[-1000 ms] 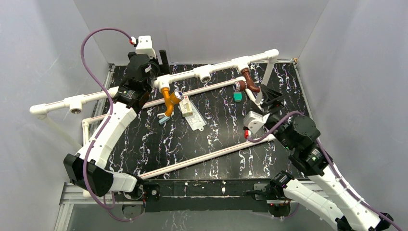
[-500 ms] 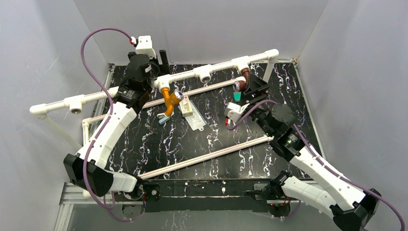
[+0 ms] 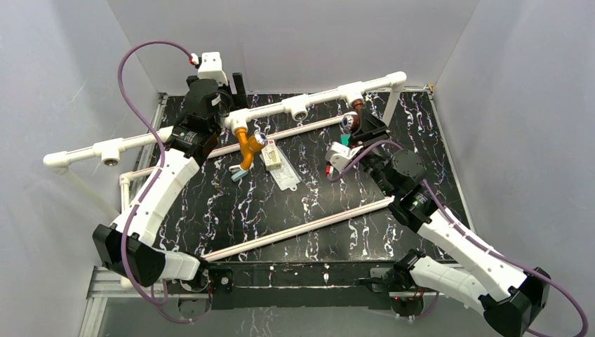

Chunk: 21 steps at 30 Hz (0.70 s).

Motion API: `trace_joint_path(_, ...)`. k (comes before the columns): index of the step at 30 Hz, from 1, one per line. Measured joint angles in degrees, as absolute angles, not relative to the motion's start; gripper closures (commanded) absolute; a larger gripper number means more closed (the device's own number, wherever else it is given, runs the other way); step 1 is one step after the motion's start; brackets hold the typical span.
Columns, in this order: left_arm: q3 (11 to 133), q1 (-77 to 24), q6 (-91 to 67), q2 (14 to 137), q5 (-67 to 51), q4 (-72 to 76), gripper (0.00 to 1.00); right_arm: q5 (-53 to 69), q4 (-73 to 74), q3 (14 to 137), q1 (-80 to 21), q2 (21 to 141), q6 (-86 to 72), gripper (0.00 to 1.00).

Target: Install the water faucets

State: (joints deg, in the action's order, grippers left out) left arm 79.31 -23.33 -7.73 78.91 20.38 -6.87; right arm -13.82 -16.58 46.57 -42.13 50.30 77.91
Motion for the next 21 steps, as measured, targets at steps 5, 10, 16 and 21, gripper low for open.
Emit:
trace_joint_path(5, 79.3, -23.3, -7.7, 78.9, 20.4, -6.9, 0.20, -14.3, -18.0, 46.2, -42.1, 50.3, 74.0, 0.99)
trace_joint_path(10, 79.3, -23.3, -7.7, 78.9, 20.4, -6.9, 0.20, -16.0, -20.3, 46.0, -42.1, 50.3, 64.2, 0.99)
trace_joint_path(16, 79.3, -23.3, -7.7, 78.9, 20.4, -6.9, 0.20, -20.4, -23.9, 46.0, -42.1, 50.3, 44.3, 0.99)
trace_joint_path(21, 79.3, -23.3, -7.7, 78.9, 20.4, -6.9, 0.20, -25.4, -24.4, 46.5, -42.1, 50.1, 25.0, 0.99)
